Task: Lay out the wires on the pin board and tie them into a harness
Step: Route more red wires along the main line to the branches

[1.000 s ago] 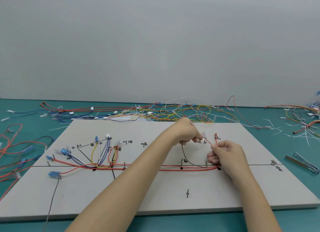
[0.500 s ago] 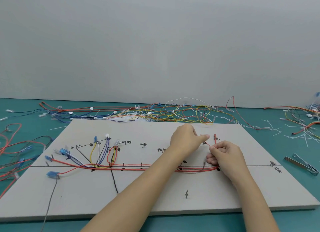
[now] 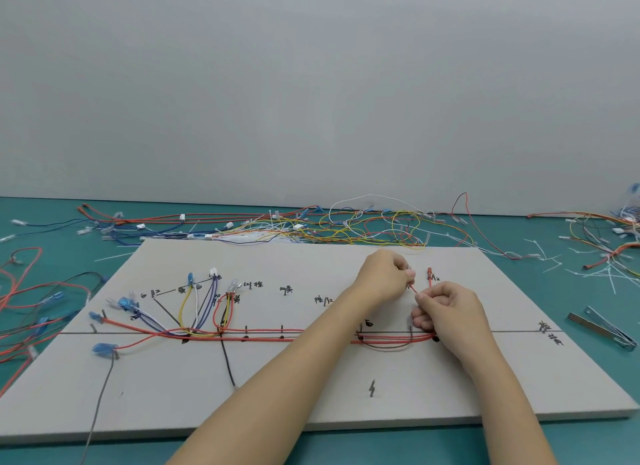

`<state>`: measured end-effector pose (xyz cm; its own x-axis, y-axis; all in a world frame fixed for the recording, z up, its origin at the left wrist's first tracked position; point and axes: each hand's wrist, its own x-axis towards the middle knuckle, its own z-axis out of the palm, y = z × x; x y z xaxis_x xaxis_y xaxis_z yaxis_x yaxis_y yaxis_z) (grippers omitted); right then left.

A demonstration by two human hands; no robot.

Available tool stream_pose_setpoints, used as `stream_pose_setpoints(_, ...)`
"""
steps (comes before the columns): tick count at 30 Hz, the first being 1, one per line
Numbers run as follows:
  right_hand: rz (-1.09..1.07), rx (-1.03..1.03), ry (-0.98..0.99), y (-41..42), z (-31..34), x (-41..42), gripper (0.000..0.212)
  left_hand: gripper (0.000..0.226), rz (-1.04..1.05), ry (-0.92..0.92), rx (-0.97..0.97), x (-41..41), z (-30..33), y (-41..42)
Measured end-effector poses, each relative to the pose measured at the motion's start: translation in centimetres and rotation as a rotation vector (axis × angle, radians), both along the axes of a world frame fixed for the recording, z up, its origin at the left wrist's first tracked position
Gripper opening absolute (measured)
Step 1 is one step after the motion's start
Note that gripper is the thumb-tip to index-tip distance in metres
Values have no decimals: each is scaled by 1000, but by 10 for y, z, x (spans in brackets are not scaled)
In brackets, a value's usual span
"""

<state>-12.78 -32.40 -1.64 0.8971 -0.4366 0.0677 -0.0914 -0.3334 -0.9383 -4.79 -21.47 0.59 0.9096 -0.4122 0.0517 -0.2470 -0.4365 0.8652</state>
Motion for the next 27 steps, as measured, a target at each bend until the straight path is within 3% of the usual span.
stream_pose_setpoints(11,-43,-61,-3,1,-3,4,14,17,-10,-64,-107,10,-8,1)
stream_pose_setpoints(22,-50,-20,5,2,-1,2,15,19,24,25,109,16,-2,-6)
stream_pose_setpoints(27,-58,-10,-7,2,-1,2,16,15,96,4,114,16,-2,-3)
